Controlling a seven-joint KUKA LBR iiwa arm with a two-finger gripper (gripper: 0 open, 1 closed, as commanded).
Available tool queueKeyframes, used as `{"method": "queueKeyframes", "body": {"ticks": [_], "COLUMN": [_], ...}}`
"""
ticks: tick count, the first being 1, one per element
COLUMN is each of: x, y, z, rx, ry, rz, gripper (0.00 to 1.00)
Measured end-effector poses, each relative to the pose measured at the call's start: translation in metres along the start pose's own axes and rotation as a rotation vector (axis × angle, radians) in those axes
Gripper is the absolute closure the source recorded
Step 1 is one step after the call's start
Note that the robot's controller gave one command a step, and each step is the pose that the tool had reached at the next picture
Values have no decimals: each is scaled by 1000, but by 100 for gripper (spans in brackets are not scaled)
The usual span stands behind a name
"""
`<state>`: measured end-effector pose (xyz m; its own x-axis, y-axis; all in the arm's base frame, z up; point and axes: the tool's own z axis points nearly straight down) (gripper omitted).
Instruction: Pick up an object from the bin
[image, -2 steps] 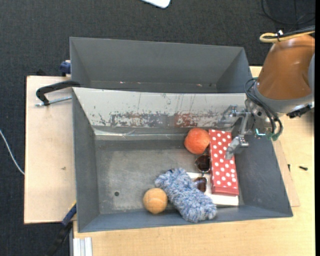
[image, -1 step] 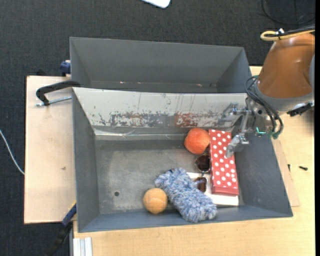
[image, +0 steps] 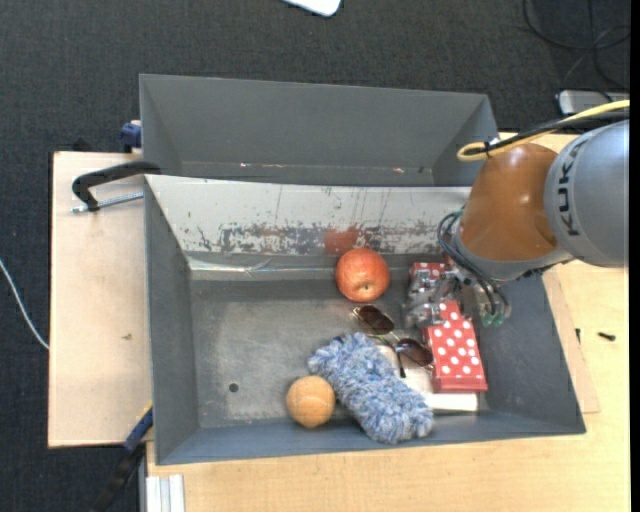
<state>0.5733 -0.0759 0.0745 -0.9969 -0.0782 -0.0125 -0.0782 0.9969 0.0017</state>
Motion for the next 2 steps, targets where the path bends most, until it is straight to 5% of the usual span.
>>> {"method": "queueKeyframes", "body": {"ticks": [2], "x": [0], "y": [-6], "z": [-26], "rx": [1], "ry": [10], "rz": [-7], "gripper": [100]}}
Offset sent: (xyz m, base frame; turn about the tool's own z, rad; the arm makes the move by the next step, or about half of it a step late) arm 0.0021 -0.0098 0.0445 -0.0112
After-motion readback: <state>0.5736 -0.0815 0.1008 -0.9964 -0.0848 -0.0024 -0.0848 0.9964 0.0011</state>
